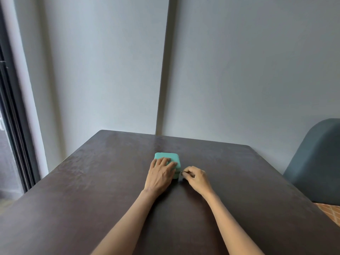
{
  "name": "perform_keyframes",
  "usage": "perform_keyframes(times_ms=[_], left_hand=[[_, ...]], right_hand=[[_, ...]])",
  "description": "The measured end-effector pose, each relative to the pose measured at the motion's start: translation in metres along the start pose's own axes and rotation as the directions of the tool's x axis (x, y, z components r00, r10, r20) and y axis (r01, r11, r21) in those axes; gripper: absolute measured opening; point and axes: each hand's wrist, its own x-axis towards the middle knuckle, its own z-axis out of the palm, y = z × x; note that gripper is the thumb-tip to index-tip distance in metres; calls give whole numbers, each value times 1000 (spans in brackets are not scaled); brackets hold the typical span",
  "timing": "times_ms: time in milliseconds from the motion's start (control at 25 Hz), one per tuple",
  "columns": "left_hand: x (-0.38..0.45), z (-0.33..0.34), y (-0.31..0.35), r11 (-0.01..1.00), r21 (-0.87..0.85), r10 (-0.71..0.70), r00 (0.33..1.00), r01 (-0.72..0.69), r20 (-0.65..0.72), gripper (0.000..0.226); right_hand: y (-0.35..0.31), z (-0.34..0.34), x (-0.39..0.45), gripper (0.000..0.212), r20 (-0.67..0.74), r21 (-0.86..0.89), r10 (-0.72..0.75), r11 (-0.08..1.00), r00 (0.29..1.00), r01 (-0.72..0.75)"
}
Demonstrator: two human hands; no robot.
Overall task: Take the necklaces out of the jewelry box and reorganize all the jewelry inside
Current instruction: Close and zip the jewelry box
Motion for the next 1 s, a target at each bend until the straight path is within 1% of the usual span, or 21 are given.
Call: perform_keyframes(times_ms=[120,240,360,480,600,800,880,920,960,1000], left_hand=[[3,4,-3,999,-34,17,1000,-18,-25,26],[8,8,-10,995,-91,46,998,-49,-34,27],[14,13,-20,986,-147,80,996,-83,-26,30],[17,13,-25,972,-210,107,994,-103,8,36],[19,12,-28,962,-250,123,992,-113,25,39],[16,12,-28,956,-280,106,993,-89,45,43],[15,9,-26,953,-292,102,993,-80,63,45],[14,7,-25,950,-304,100,992,-71,80,48],[14,5,-25,944,-327,86,991,-48,104,52],[13,3,-26,929,-369,40,992,6,119,56]], right_hand=[[6,3,15,8,-65,23,81,997,995,-79],[7,9,37,10,-107,-24,112,993,988,-115],[3,14,60,13,-116,-62,156,984,981,-164],[3,20,79,11,-47,-51,172,983,984,-175],[0,21,89,21,21,-47,145,989,989,-144],[1,24,88,25,14,-45,176,984,984,-175],[-3,25,84,26,-20,-7,204,979,979,-204],[-4,27,79,26,-51,55,229,972,972,-227],[-4,29,73,26,-93,153,263,957,960,-248],[-4,30,65,26,-149,265,309,928,939,-263]])
